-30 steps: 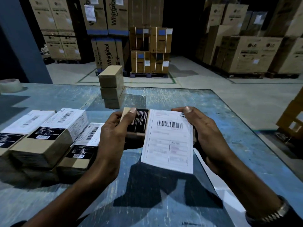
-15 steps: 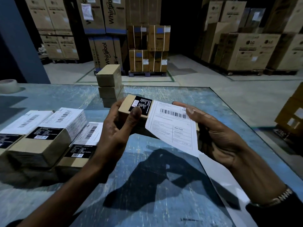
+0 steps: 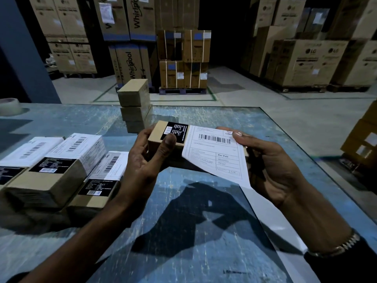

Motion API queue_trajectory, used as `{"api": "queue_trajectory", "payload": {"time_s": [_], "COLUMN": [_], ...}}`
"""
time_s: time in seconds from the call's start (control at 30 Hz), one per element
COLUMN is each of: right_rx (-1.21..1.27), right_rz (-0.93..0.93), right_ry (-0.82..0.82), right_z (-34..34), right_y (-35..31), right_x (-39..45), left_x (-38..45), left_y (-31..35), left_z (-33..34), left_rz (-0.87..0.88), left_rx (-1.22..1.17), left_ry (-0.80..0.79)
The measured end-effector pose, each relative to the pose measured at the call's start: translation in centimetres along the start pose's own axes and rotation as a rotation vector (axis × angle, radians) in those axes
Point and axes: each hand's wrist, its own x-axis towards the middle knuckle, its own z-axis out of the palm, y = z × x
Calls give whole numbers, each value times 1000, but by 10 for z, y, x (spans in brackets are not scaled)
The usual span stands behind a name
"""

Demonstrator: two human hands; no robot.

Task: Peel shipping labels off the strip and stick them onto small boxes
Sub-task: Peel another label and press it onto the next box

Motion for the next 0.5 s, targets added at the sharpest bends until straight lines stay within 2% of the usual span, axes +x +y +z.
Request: {"api": "queue_trajectory", "payload": {"time_s": [0.23,0.37,0.5], "right_rx": [-42,-116,-228], "right_rz": [17,-16,-110], "right_ry": [148,58,84], "right_z": [-4,1,6], "right_y": [4,1,4], "right_x": [7,-2,-4], "left_x": [0,1,2], "left_y": [-1,2,3], "left_z": [2,2,-2], "left_rz": [-60,-129,-203], "left_rx": [-7,-75,-137], "left_ry": [33,76,81]}}
